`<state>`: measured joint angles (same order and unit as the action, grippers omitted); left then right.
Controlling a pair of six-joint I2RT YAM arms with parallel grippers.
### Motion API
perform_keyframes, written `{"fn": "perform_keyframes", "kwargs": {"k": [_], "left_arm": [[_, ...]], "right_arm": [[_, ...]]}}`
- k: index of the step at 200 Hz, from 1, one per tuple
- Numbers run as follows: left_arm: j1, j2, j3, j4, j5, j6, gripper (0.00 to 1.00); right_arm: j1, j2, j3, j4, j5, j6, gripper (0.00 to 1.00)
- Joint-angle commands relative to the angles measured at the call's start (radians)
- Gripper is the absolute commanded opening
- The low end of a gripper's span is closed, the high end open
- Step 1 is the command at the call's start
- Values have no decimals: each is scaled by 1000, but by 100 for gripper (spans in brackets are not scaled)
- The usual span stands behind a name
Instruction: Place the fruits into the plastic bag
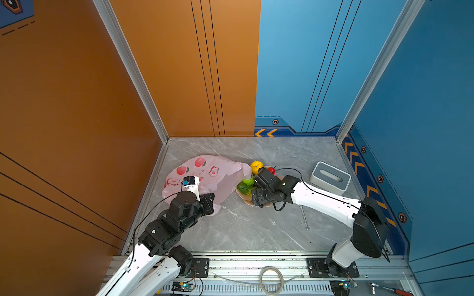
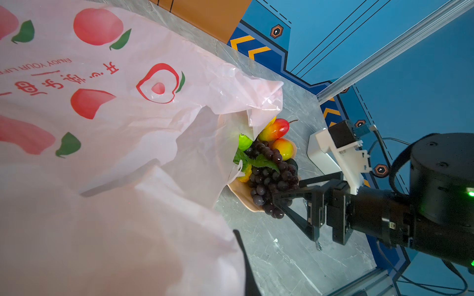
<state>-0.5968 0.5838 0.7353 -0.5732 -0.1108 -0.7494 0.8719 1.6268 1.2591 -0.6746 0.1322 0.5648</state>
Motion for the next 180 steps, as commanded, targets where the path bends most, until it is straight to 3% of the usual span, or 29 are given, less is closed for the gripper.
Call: {"fn": "perform_keyframes", "kwargs": {"k": [1, 68, 141, 180], "left_arm": [[-9, -7, -7, -22, -3, 15, 0], [-11, -13, -8, -23, -3, 18, 0], [-12, -21, -9, -29, -4, 15, 0], [-14, -27, -10, -35, -7, 14, 0]], "right_arm": [[6, 31, 40, 9, 6, -17, 91], [2, 110, 73, 17, 20, -10, 85], [-14, 134, 76, 35, 26, 0, 69], [-20, 137, 71, 41, 22, -1, 54]]}}
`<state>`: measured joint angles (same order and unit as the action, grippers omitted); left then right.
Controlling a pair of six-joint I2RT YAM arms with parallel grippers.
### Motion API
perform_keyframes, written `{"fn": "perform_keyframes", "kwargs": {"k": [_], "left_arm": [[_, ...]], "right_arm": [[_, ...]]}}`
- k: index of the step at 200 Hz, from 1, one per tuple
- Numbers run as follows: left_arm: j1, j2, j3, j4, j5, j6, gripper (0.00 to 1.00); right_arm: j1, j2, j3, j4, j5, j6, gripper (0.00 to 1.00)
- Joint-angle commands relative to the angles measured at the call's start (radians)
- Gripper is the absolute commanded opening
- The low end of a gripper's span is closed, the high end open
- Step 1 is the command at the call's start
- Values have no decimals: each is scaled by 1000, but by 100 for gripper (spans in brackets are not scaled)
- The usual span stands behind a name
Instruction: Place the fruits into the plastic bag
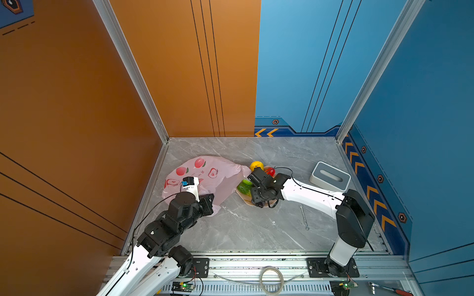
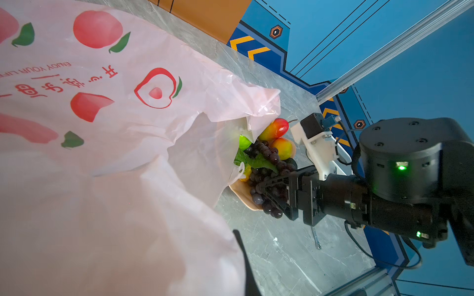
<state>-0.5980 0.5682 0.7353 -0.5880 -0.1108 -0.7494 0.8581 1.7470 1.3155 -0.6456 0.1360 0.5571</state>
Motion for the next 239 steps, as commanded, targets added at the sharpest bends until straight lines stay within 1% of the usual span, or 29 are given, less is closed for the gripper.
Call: {"fn": "perform_keyframes", "kwargs": {"k": [1, 13, 43, 70, 98, 105, 125, 239], "left_arm": [[-12, -11, -9, -22, -7, 14, 0], [-13, -11, -10, -21, -7, 13, 0], [-13, -11, -11, -21, -9, 13, 0], [-13, -11, -10, -21, -9, 13, 0], [-14, -13, -14, -21, -10, 12, 0], [-14, -13, -13, -21, -11, 12, 0], [-14, -13, -14, -21, -12, 10, 0], [-14, -9, -20, -19, -13, 5, 0]], "right_arm": [[-7, 16, 15, 12, 18, 7, 54], [-8, 14, 16, 14, 20, 8, 49], [-7, 8, 11, 15, 21, 10, 47], [-5, -1, 7, 15, 20, 8, 39], [-5, -13, 2, 19, 27, 7, 38], [-6, -18, 0, 18, 28, 6, 35], [-5, -33, -8, 23, 36, 7, 30], [-31, -114, -33, 41, 48, 2, 30]]}}
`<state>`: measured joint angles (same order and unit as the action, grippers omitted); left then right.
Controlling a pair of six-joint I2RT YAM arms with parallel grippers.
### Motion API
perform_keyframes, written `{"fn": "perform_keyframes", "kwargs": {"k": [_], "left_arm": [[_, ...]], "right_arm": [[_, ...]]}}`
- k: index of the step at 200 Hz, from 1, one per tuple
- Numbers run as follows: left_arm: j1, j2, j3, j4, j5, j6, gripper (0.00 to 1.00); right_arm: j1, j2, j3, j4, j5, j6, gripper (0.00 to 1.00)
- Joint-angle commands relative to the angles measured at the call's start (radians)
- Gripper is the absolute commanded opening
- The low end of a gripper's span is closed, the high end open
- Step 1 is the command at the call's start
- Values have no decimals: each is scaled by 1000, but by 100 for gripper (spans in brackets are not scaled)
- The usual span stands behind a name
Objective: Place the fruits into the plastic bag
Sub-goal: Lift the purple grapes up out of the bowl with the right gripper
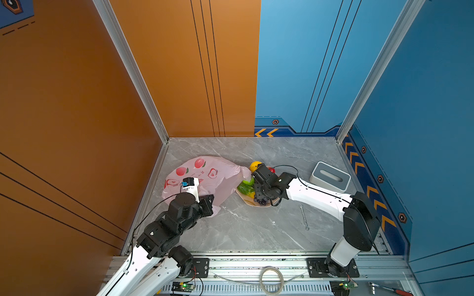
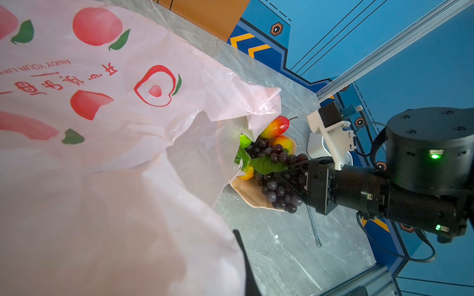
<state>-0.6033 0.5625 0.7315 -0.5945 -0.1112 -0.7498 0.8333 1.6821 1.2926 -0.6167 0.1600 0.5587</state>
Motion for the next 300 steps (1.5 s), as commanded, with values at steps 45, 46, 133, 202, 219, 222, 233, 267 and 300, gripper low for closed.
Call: {"fn": "perform_keyframes", "kwargs": {"k": [45, 46, 133, 202, 219, 222, 233, 267, 300], "left_arm": [[-10, -6, -24, -13, -11, 6, 0], [-10, -6, -24, -13, -10, 5, 0], [-12, 5, -23, -12, -1, 7, 0], [-15, 15, -19, -3, 7, 7, 0], [-15, 23, -18, 1, 12, 7, 0], [-15, 22, -19, 2, 13, 7, 0], [-15, 26, -19, 7, 17, 7, 0], [-16, 35, -14, 12, 23, 10, 0], [-18, 40, -9, 19, 31, 9, 0]], "right_arm": [[-16, -93, 2, 14, 18, 1, 30], [-16, -93, 3, 14, 17, 1, 30], [-103, -269, 10, 42, -98, 34, 30], [-187, -381, 54, 94, -255, 83, 30], [-199, -399, 62, 118, -302, 111, 30], [-202, -402, 61, 124, -310, 116, 30], [-209, -406, 70, 143, -339, 135, 30], [-211, -403, 108, 189, -412, 186, 30], [-207, -393, 119, 266, -477, 247, 29]]}}
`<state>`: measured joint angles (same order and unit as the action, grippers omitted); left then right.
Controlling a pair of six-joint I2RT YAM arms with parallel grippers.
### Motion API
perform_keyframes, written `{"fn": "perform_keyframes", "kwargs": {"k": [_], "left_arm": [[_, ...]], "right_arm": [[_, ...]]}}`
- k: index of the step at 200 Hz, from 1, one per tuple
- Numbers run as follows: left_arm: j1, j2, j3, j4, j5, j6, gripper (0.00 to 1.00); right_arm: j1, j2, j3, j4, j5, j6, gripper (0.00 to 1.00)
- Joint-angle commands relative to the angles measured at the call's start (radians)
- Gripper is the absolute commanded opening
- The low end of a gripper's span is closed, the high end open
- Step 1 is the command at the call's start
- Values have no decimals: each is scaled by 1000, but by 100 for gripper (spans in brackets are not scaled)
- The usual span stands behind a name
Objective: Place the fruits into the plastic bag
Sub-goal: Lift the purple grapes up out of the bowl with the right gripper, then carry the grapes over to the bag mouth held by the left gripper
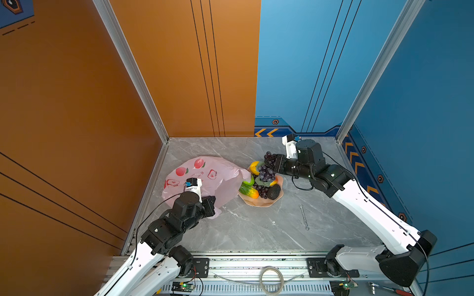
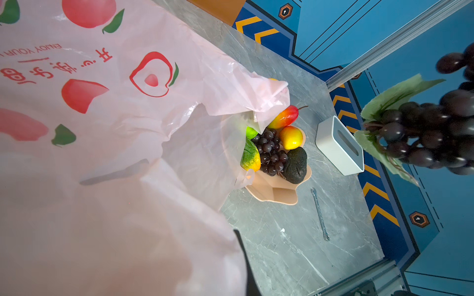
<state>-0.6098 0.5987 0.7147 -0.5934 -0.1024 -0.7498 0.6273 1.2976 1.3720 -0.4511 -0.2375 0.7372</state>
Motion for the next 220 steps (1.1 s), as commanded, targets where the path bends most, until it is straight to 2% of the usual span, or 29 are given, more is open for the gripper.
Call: {"fn": "perform_keyframes", "kwargs": {"k": [1, 61, 138, 220], "left_arm": [[-11, 4, 8, 17, 23, 8, 0], [-16, 9, 8, 27, 32, 4, 0], [-19, -5, 7, 26, 35, -2, 0], [-20, -25, 18, 26, 39, -14, 0]], "right_arm": [[-1, -8, 40, 101, -81, 70, 29], [58, 58, 71, 172, -79, 96, 28], [176, 225, 135, 219, -77, 94, 27], [242, 386, 190, 229, -79, 77, 26]]}}
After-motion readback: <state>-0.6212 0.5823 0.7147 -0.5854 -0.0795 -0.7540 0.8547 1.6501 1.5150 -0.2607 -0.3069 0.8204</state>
